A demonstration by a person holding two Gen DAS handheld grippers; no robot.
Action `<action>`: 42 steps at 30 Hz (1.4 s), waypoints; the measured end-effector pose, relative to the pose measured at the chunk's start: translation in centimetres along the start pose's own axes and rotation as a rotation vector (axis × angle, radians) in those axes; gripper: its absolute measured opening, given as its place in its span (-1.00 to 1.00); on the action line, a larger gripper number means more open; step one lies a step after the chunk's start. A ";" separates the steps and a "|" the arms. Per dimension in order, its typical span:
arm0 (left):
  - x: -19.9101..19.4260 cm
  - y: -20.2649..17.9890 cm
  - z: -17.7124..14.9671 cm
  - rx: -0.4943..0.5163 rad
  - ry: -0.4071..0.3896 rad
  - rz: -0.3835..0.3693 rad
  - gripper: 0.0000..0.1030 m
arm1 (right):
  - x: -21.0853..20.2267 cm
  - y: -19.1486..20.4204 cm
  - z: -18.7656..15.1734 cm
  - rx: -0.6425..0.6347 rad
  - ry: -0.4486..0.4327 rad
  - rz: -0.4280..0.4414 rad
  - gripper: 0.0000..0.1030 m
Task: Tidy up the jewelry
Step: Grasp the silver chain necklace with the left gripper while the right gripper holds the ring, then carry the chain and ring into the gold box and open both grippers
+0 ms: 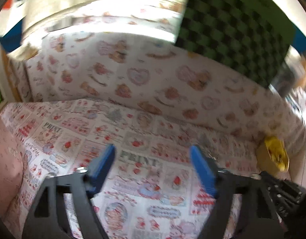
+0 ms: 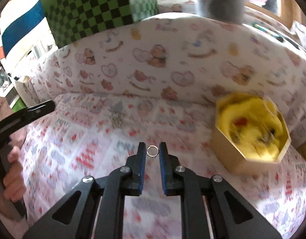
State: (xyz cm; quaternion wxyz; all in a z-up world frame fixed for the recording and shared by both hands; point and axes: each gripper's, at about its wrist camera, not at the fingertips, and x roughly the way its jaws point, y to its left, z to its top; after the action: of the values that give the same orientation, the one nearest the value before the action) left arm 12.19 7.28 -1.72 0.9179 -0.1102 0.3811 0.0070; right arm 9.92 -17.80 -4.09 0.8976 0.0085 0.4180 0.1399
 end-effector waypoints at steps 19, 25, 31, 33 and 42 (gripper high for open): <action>8.1 -9.7 0.6 0.175 0.314 -0.055 -0.52 | -5.7 -6.8 -0.3 0.133 -0.124 -0.060 -0.76; 8.6 -10.6 0.5 0.227 0.310 -0.093 -0.52 | -6.2 -6.9 -0.2 0.146 -0.128 -0.046 -0.76; 9.5 -12.4 0.1 0.274 0.298 -0.003 -0.91 | -6.1 -6.7 -0.1 0.138 -0.119 -0.046 -0.76; 9.3 -12.7 0.1 0.291 0.302 -0.009 -0.96 | -6.0 -6.8 -0.1 0.146 -0.113 -0.045 -0.76; 1.0 -13.1 1.5 0.323 0.194 -0.023 -0.96 | -6.9 -7.3 0.0 0.177 -0.138 -0.041 -0.76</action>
State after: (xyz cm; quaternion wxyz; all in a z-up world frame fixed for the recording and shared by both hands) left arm 15.24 -5.21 1.19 0.8827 0.0341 0.4627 -0.0752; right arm 7.48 -26.57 0.07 0.9226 0.0890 0.3660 0.0833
